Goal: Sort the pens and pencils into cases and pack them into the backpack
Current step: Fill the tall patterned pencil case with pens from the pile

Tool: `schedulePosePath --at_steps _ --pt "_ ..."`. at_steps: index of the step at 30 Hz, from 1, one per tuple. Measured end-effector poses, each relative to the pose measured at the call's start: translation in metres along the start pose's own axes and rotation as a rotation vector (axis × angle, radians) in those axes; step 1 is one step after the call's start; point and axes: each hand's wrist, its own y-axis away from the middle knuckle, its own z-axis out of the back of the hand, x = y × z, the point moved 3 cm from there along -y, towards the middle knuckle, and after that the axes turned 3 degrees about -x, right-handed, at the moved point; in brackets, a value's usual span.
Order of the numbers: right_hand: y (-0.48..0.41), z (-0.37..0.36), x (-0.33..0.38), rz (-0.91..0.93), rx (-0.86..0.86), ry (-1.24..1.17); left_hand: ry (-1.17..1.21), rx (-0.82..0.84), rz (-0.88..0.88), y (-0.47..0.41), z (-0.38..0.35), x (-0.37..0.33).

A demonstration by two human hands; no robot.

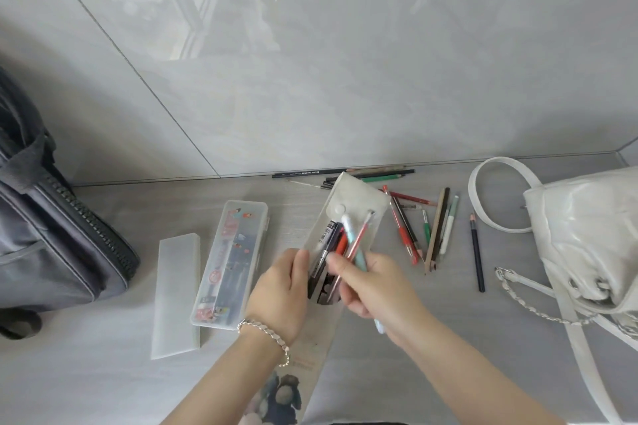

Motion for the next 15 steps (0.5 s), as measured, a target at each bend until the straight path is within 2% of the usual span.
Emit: schedulePosePath --at_steps 2,4,6,8,11,13,15 --pt "0.003 -0.006 -0.008 -0.027 0.075 0.135 -0.009 -0.003 0.009 0.0 0.0 0.0" --pt "0.004 -0.006 -0.009 -0.011 0.05 0.192 -0.003 -0.001 0.019 0.0 0.0 0.001" --pt "0.001 0.004 -0.003 0.072 -0.117 0.192 -0.003 0.007 0.024 -0.001 0.0 0.002" --pt "-0.003 0.016 0.008 0.233 -0.295 0.18 -0.01 0.01 0.026 -0.001 0.001 0.003" --pt "-0.005 0.027 0.02 0.401 -0.403 0.032 -0.012 0.024 0.035 -0.001 0.002 0.005" --pt "-0.004 0.027 0.028 0.457 -0.362 -0.069 -0.028 0.04 0.043 -0.001 0.001 0.007" --pt "-0.005 0.021 0.034 0.466 -0.255 -0.27 -0.041 0.053 0.045 0.001 -0.001 0.007"
